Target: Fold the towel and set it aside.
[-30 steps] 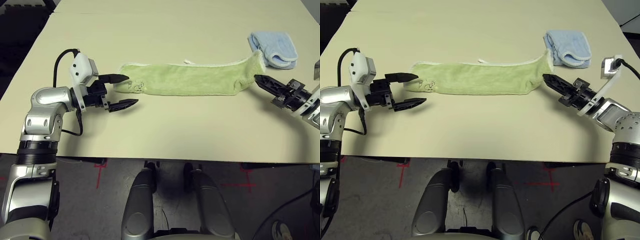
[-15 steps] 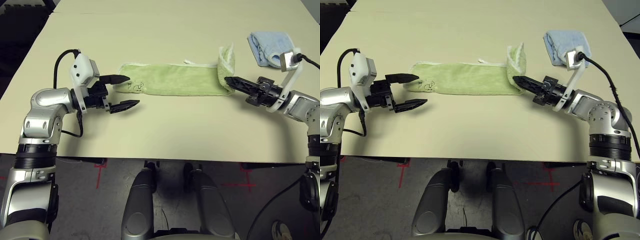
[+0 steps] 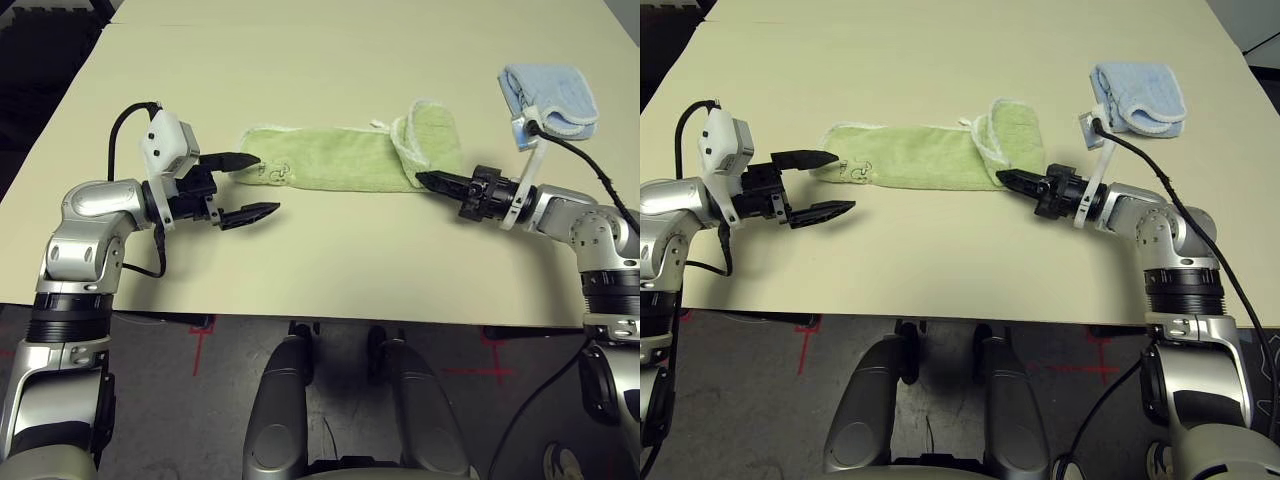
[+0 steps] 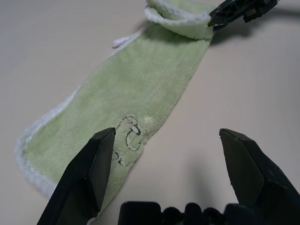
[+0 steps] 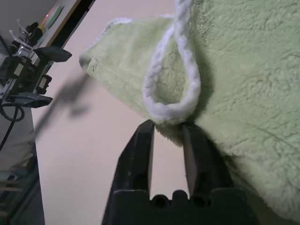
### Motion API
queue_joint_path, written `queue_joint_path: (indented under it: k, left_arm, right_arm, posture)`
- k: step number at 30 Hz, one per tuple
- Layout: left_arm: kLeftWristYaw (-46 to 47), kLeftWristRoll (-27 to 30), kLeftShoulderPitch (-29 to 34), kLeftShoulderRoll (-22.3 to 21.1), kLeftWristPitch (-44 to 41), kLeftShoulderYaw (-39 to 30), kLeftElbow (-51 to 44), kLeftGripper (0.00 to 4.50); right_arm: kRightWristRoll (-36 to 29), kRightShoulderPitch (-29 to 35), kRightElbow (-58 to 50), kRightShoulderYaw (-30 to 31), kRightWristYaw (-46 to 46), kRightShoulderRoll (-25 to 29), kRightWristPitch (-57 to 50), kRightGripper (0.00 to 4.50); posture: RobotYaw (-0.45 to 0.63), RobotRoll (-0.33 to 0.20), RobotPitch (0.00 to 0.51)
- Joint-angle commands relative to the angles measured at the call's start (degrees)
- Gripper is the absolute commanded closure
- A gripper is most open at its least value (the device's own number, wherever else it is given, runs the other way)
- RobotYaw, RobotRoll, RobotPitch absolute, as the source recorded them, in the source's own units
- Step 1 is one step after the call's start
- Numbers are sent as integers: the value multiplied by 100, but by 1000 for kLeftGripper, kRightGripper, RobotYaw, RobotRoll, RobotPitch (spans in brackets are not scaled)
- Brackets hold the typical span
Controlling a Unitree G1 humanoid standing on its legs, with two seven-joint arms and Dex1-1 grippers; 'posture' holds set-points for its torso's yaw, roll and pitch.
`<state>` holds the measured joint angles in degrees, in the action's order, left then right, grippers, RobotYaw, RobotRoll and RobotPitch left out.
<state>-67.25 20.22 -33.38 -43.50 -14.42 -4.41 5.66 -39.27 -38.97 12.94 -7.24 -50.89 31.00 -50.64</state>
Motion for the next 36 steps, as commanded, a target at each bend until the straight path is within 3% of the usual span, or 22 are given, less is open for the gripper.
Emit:
queue_joint_path:
  k: [1, 6, 13, 16, 19, 24, 33, 36]
  left_arm:
    - [-13, 23, 84, -72, -9, -7, -38, 0]
    - [-39, -3, 11, -61, 30, 29, 65, 0]
    - [-81, -40, -49, -52, 113, 68, 205, 0]
    - [-82, -56, -70, -48, 147, 82, 261, 0]
    - [71, -90, -72, 4, 126, 63, 274, 0]
    - [303, -86, -10, -58, -150, 3, 319, 0]
    - [648, -82, -6, -219, -348, -196, 452, 0]
    - [1300, 104, 70, -59, -1014, -468, 216, 0]
  right_arm:
    - [-256, 145, -381, 57, -674, 320, -212, 1896]
    - [-447, 73, -524, -53, -1390, 690, -117, 41]
    - [4, -227, 233, -105, -1867, 1212, 633, 10]
    - [564, -499, 980, -29, -1946, 1221, 1735, 10]
    - [1274, -800, 2038, 76, -2140, 1079, 3547, 10]
    - [1896, -1161, 3435, 210, -2840, 825, 5541, 10]
    - [2034, -1578, 4645, 51, -3673, 668, 6674, 10]
    - [2042, -1482, 4751, 9, -3856, 626, 7177, 10]
  posture:
    - [58, 0, 264]
    - [45, 0, 257]
    - [38, 0, 252]
    - [39, 0, 251]
    - [44, 0, 250]
    - [51, 0, 254]
    - [78, 0, 263]
    - [90, 0, 265]
